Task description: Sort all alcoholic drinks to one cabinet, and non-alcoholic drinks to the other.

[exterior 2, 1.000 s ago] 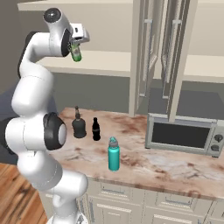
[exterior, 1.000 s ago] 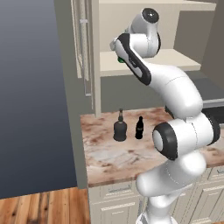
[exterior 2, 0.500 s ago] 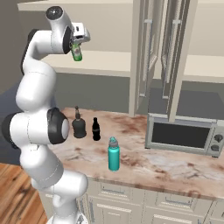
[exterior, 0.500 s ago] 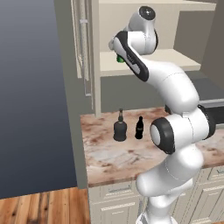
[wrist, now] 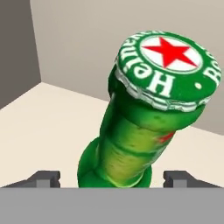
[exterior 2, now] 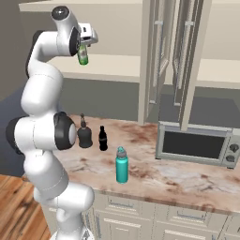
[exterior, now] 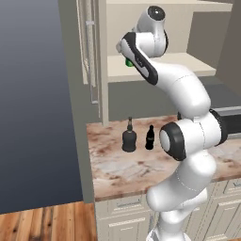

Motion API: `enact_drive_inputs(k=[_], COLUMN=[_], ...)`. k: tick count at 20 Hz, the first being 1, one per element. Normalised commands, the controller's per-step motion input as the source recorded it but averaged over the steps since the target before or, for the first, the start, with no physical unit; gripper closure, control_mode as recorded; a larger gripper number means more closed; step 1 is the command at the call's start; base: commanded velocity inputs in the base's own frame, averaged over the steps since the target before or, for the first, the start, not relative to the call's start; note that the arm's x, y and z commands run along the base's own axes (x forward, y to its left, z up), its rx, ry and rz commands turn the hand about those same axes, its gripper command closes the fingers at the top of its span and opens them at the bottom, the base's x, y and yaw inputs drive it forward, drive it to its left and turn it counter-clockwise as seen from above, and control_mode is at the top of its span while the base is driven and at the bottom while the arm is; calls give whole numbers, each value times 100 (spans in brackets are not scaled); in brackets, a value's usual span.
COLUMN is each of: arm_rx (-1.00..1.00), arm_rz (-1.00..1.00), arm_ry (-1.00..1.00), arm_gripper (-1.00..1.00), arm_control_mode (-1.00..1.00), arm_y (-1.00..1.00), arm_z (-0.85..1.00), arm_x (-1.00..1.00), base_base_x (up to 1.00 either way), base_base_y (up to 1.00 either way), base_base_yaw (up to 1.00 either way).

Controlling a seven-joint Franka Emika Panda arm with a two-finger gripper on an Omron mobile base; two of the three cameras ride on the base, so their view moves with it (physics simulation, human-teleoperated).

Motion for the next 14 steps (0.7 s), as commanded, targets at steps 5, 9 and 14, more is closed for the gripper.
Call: enact_drive_inputs(k=[5, 9, 14], arm_rx=[0, 0, 2], arm_rz=[0, 0, 0], arm_ry=[0, 0, 0], arm_gripper=[-100, -100, -100], arm_control_mode=[-100, -100, -100], arm_y=[0, 16, 2], arm_z=[-5, -16, -47], arm_x=[-13, -86, -100], base_base_x=[0, 0, 0], base_base_y=[0, 0, 0], base_base_yaw=[0, 0, 0])
